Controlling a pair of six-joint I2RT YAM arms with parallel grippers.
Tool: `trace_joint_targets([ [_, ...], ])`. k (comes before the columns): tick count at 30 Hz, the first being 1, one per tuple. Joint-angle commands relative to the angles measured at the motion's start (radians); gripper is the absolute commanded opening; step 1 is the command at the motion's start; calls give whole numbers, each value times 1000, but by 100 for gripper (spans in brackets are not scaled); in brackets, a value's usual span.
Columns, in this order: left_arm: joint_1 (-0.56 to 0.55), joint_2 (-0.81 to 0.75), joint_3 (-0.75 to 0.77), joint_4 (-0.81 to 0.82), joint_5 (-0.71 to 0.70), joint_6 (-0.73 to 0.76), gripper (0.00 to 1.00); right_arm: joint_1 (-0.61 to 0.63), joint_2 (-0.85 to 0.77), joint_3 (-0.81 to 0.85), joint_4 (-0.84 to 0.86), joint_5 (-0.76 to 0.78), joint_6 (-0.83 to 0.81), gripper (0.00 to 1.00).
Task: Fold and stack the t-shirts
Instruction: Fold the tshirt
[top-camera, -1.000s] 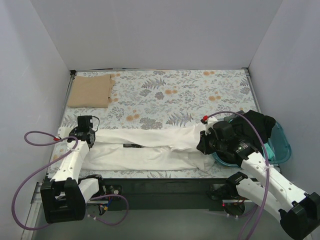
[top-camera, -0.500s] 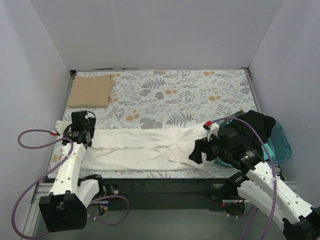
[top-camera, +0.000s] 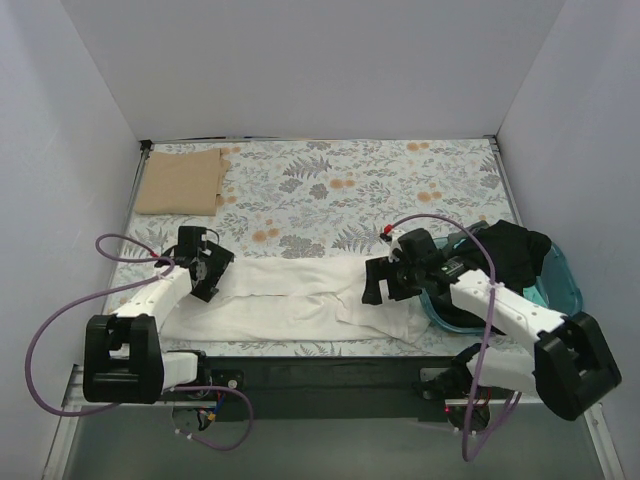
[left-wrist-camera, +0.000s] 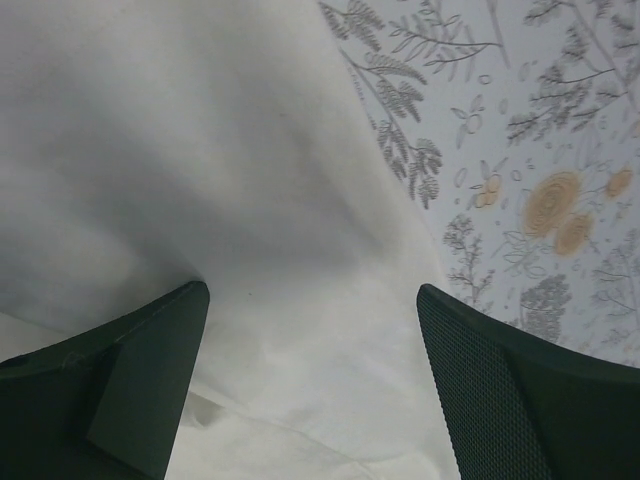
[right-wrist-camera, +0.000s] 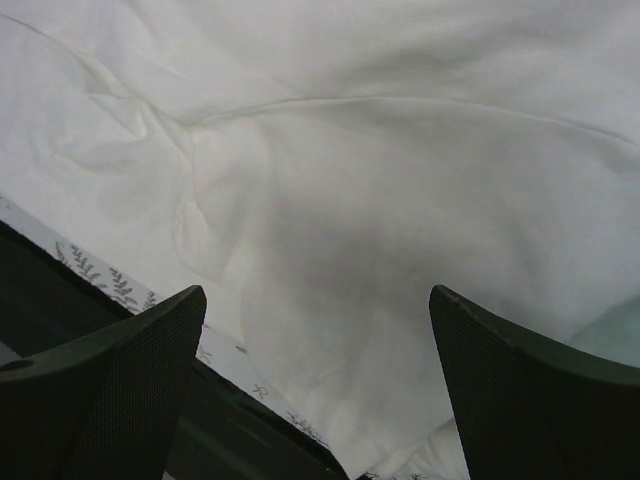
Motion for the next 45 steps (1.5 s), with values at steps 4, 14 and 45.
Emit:
trace_joint_targets([
  [4,-1,-11,-73,0,-36,40,86,3,177,82,33,138,41,98],
  [14,-44,-94,-152,-8,-4,8,86,-8,584,340,59,219,23,98],
  [45,-1060,400,308,-72,-124,-343,90,-124,1545,1696,193,23,-115,98],
])
